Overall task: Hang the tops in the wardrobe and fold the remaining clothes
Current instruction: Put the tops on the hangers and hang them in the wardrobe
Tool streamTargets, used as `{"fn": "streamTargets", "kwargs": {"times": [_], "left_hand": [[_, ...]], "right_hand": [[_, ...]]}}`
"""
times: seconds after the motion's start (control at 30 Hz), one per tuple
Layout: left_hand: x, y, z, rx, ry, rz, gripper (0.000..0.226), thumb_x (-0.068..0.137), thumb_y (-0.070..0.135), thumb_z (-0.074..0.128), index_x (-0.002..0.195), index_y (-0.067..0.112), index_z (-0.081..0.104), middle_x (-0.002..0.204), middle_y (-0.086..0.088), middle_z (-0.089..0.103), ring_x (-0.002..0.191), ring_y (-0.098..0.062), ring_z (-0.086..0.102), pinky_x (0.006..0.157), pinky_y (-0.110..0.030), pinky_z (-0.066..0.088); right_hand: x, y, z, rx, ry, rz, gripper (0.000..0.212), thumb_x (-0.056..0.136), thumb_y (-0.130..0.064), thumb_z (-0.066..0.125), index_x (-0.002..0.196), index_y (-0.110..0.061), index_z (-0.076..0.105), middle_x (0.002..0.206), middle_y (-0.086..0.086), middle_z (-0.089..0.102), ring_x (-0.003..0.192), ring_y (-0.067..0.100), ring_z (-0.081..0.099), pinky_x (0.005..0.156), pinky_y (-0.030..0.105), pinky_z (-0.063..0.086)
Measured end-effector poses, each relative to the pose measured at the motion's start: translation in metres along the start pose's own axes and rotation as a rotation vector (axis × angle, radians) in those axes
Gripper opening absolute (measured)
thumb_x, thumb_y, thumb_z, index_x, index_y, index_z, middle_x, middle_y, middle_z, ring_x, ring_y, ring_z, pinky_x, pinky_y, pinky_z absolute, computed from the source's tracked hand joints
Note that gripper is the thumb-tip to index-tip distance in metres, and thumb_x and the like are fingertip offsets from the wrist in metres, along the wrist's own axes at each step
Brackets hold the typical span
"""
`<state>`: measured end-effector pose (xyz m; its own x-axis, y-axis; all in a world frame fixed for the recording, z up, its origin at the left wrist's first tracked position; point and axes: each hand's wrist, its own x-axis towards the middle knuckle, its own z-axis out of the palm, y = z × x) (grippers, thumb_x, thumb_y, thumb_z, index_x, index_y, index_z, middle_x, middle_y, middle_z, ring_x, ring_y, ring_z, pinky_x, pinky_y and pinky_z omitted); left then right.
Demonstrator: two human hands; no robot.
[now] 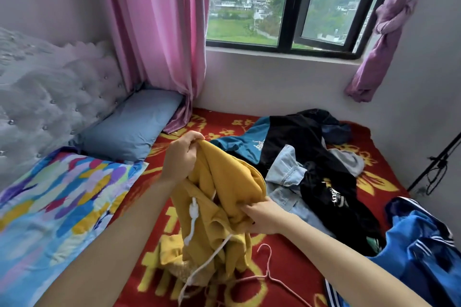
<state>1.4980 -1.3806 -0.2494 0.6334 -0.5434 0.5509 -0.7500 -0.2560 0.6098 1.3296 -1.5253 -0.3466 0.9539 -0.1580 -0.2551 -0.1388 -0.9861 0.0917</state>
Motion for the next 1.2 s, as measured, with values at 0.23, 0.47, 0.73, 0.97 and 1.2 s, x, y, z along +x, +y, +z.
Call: {"fn": "streamTargets", "kwargs": {"times": [0.23,0.47,0.73,0.97,1.2], "left_hand": [[0.012,0.003,-0.001,-0.018,-0.013,-0.107,0.021,0.092,-0.002,0.049,0.104,0.002,0.065,0.095,-0.015,0.068,0.075,-0.017,0.054,0.063,-0.006,0.034],[0.022,0.032,-0.001,-0.029,-0.002,-0.067,0.021,0.092,-0.001,0.049,0.104,0.003,0.066,0.090,-0.013,0.068,0.069,-0.014,0.050,0.062,-0.008,0.034],[0.036,0.044,-0.010,-0.066,0.035,-0.086,0.024,0.092,-0.003,0.047,0.106,0.001,0.066,0.081,-0.018,0.066,0.073,-0.035,0.060,0.055,-0.011,0.032],[0.048,0.031,-0.005,-0.094,0.145,-0.155,0.025,0.091,-0.004,0.048,0.108,0.001,0.066,0.094,-0.016,0.068,0.074,-0.019,0.057,0.065,-0.004,0.036],[0.010,-0.015,0.024,0.354,-0.475,0.262,0.049,0.086,0.019,0.063,0.133,0.015,0.049,0.136,-0.015,0.044,0.127,-0.032,0.039,0.101,-0.049,0.039]], "right_hand": [[-0.003,-0.005,0.012,-0.267,0.185,-0.024,0.013,0.072,-0.045,0.072,0.073,-0.032,0.070,0.072,-0.008,0.065,0.079,0.018,0.059,0.077,0.033,0.044],[0.004,-0.018,-0.005,0.213,0.350,-0.084,0.028,0.084,-0.022,0.048,0.104,-0.008,0.062,0.097,0.008,0.062,0.085,0.028,0.062,0.067,0.033,0.052],[0.011,-0.029,0.001,0.063,0.156,0.038,0.061,0.091,-0.040,0.051,0.144,-0.021,0.026,0.102,0.013,0.064,0.092,0.033,0.059,0.072,0.034,0.037],[0.010,-0.014,0.006,-0.103,0.351,0.017,0.025,0.064,-0.037,0.069,0.046,-0.024,0.058,0.048,-0.012,0.056,0.049,0.008,0.056,0.051,0.016,0.040],[-0.015,0.014,-0.060,0.136,1.100,0.098,0.019,0.072,-0.019,0.052,0.055,-0.011,0.054,0.058,-0.001,0.052,0.058,0.016,0.051,0.063,0.024,0.033]]}}
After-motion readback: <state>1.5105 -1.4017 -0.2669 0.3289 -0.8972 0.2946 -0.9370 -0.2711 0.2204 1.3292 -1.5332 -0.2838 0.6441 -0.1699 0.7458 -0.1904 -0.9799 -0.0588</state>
